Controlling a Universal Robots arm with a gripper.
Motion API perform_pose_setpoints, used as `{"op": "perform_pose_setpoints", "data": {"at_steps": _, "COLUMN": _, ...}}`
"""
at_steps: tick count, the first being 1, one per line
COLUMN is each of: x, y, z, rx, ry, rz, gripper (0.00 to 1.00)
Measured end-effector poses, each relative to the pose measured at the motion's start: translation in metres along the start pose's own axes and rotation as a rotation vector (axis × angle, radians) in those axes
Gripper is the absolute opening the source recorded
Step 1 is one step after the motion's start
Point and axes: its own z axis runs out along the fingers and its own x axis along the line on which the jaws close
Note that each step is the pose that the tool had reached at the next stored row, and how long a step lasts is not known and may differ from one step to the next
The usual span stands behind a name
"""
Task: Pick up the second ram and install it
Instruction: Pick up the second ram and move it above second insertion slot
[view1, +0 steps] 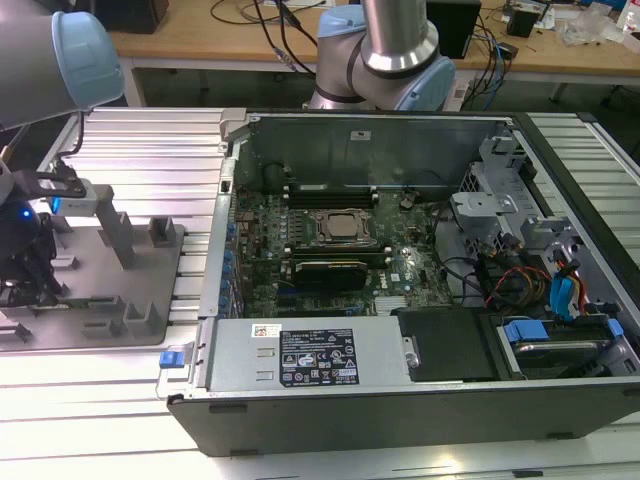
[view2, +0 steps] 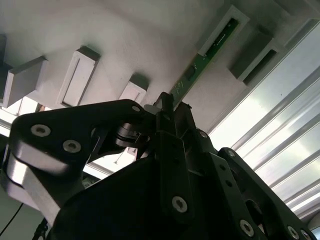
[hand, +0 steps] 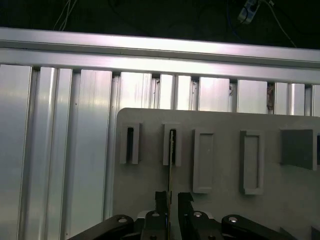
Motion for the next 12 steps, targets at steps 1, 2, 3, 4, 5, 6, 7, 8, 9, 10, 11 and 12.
{"op": "perform_pose_setpoints", "data": {"at_steps": 1, "x": -0.0004, "y": 0.001, "z": 0.0016, "rx": 0.0, "ry": 0.0001, "rz": 0.0, "gripper": 0.21}}
{"op": "perform_pose_setpoints", "data": {"at_steps": 2, "x": -0.0005, "y": 0.0017, "z": 0.0033, "rx": 0.0001, "ry": -0.0001, "rz": 0.0, "gripper": 0.21}}
{"op": "perform_pose_setpoints", "data": {"at_steps": 3, "x": -0.0005, "y": 0.002, "z": 0.0041, "rx": 0.0002, "ry": -0.0001, "rz": -0.001, "gripper": 0.21}}
{"op": "perform_pose_setpoints", "data": {"at_steps": 4, "x": -0.0005, "y": 0.0024, "z": 0.0048, "rx": 0.0001, "ry": 0.0, "rz": -0.001, "gripper": 0.21}}
{"op": "perform_pose_setpoints", "data": {"at_steps": 5, "x": -0.0006, "y": 0.0031, "z": 0.0062, "rx": 0.0, "ry": 0.0, "rz": -0.001, "gripper": 0.21}}
{"op": "perform_pose_setpoints", "data": {"at_steps": 6, "x": -0.0006, "y": 0.0032, "z": 0.0066, "rx": 0.0, "ry": 0.0, "rz": -0.001, "gripper": 0.21}}
{"op": "perform_pose_setpoints", "data": {"at_steps": 7, "x": -0.0006, "y": 0.0032, "z": 0.0066, "rx": -0.0002, "ry": 0.0001, "rz": -0.001, "gripper": 0.21}}
{"op": "perform_pose_setpoints", "data": {"at_steps": 8, "x": -0.0007, "y": 0.0033, "z": 0.0072, "rx": 0.0, "ry": 0.0, "rz": -0.001, "gripper": 0.21}}
{"op": "perform_pose_setpoints", "data": {"at_steps": 9, "x": -0.0007, "y": 0.0033, "z": 0.0077, "rx": -0.0002, "ry": 0.0001, "rz": -0.001, "gripper": 0.21}}
{"op": "perform_pose_setpoints", "data": {"at_steps": 10, "x": -0.0007, "y": 0.0032, "z": 0.0078, "rx": 0.0, "ry": 0.0001, "rz": -0.001, "gripper": 0.21}}
{"op": "perform_pose_setpoints", "data": {"at_steps": 11, "x": -0.0007, "y": 0.0032, "z": 0.0078, "rx": 0.0, "ry": 0.0, "rz": -0.001, "gripper": 0.21}}
{"op": "perform_pose_setpoints", "data": {"at_steps": 12, "x": -0.0007, "y": 0.0032, "z": 0.0078, "rx": -0.0001, "ry": 0.0001, "rz": -0.001, "gripper": 0.21}}
